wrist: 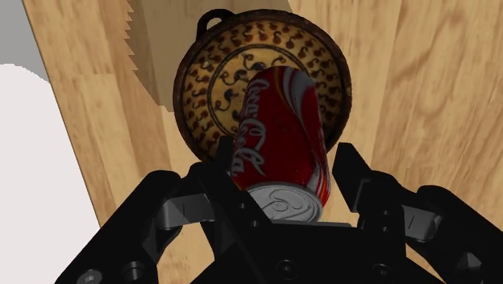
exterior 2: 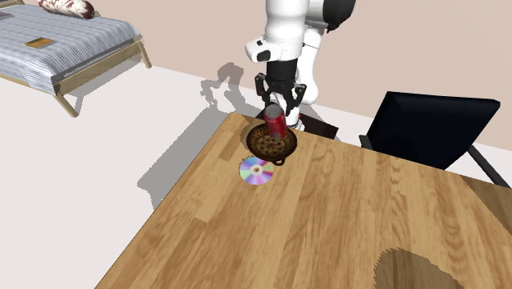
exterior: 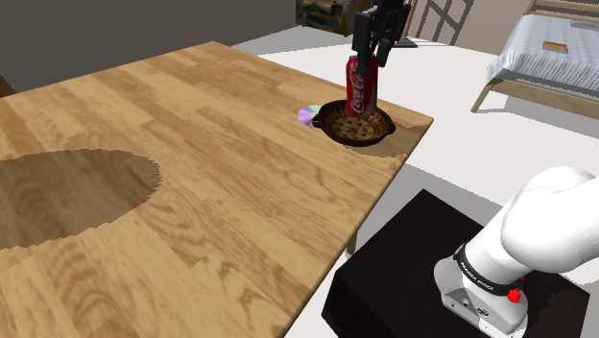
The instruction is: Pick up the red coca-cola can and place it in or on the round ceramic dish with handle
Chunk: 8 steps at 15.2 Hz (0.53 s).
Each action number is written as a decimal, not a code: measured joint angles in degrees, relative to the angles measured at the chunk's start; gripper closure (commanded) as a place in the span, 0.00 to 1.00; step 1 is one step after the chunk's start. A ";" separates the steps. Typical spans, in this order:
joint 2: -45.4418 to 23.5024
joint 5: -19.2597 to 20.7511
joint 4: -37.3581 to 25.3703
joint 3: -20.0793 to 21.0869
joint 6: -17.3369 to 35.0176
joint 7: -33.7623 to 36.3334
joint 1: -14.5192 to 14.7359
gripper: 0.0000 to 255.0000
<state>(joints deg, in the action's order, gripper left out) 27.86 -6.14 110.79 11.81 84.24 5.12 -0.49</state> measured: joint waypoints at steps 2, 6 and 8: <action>0.44 -0.13 1.82 0.13 1.38 0.03 0.08 1.00; 1.34 -0.26 5.19 0.08 3.84 -0.30 0.15 1.00; 1.41 -0.28 5.47 0.09 4.06 -0.32 0.15 1.00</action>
<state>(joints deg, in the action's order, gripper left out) 29.27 -6.42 116.26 11.90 88.31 4.80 -0.33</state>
